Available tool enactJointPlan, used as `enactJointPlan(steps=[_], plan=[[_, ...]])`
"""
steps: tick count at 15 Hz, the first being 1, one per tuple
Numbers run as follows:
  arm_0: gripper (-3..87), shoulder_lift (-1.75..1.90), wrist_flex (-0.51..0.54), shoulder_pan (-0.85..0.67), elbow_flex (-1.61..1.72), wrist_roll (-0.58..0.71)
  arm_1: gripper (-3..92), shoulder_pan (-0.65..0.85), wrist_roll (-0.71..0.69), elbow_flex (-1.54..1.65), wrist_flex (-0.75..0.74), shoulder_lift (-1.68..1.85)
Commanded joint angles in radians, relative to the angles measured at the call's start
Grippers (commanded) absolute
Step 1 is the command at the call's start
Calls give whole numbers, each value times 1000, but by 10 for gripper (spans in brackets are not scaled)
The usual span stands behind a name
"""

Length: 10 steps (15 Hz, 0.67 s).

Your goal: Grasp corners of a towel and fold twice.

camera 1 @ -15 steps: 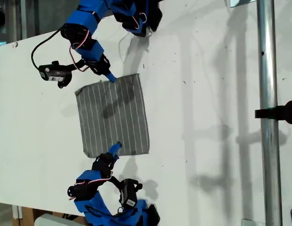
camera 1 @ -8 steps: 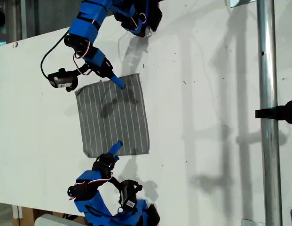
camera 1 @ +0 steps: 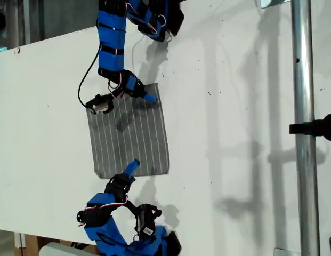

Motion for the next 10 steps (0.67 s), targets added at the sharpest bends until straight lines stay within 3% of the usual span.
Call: enactJointPlan(steps=[1, 3, 4, 5, 6, 10], plan=[[289, 9, 6, 6, -23, 0, 333, 17, -17, -11, -74, -63], [289, 9, 8, 5, -14, -3, 302, 21, -20, -54, -83, -161], [289, 9, 8, 5, -14, -5, 213, 23, -37, -66, -78, -173], [288, 9, 6, 3, -14, -8, 49, 32, -31, -72, -77, -176], [288, 9, 3, -2, -11, -8, -2, 34, -32, -74, -77, -176], [283, -14, -14, -12, -9, -11, -2, 2, -41, -75, -89, -179]])
